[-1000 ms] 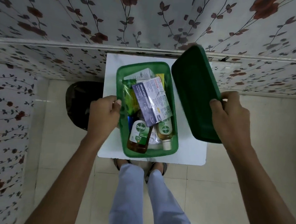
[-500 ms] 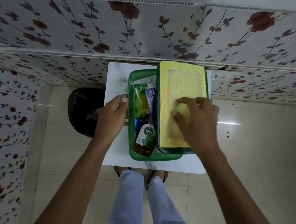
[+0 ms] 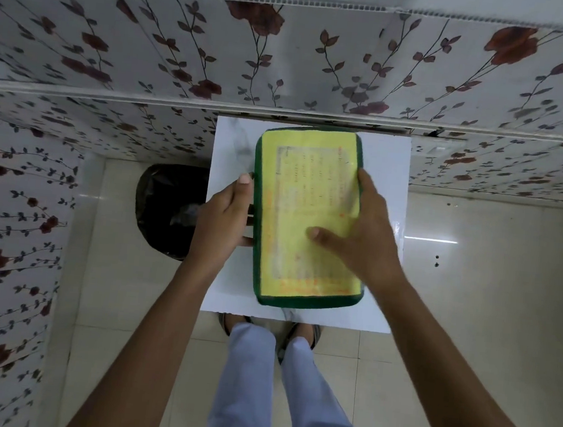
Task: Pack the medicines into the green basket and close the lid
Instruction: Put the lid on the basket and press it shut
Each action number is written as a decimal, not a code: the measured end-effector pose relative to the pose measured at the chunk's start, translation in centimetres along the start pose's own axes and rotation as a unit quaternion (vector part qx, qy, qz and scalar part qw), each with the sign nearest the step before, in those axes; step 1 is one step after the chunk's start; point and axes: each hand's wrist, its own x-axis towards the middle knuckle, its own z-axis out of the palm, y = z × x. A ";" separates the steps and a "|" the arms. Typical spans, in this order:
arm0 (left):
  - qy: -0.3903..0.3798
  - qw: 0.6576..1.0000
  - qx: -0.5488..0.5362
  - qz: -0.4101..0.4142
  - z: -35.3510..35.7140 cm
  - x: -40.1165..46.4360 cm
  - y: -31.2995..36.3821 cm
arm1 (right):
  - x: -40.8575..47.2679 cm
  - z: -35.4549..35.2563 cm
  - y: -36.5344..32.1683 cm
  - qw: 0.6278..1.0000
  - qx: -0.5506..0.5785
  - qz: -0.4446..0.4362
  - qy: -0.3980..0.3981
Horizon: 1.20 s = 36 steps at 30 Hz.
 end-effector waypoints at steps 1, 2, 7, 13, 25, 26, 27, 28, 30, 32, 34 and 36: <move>-0.002 1.000 0.011 0.000 0.0 0.0 -0.1 | -0.4 0.6 -0.2 1.000 -0.015 -0.009 0.001; -0.006 1.000 0.023 0.002 -0.1 0.1 -0.2 | -0.6 1.2 -0.3 1.000 -0.028 -0.013 0.007; -0.035 0.992 0.109 0.059 -0.4 0.4 -0.8 | -0.8 2.0 -0.5 0.997 -0.058 -0.024 0.034; -0.023 0.989 0.127 0.069 -0.2 0.5 -0.7 | -1.1 1.7 -0.6 0.994 -0.106 -0.035 0.014; -0.030 0.999 0.018 -0.038 1.4 6.6 4.2 | 7.9 -4.2 -3.6 0.984 0.135 0.117 0.027; -0.027 0.998 0.047 -0.024 1.7 6.9 4.4 | 8.4 -4.6 -3.6 0.982 0.140 0.127 0.012; -0.026 0.997 0.068 -0.013 1.9 7.2 4.5 | 8.7 -5.0 -3.5 0.980 0.145 0.135 -0.001; -0.029 0.996 0.081 -0.008 2.0 7.5 4.6 | 8.9 -5.2 -3.3 0.980 0.145 0.138 -0.009; -0.037 0.996 0.087 -0.009 1.9 7.8 4.5 | 9.2 -5.1 -2.9 0.980 0.143 0.136 -0.008; -0.035 0.996 0.083 -0.007 1.9 7.8 4.5 | 9.2 -4.8 -2.8 0.982 0.136 0.128 0.005; -0.035 0.996 0.088 -0.004 1.8 7.2 4.4 | 8.6 -4.6 -2.8 0.986 0.122 0.117 0.011; -0.060 0.995 0.082 -0.018 1.4 6.2 4.0 | 7.2 -4.8 -2.2 0.985 0.129 0.118 -0.016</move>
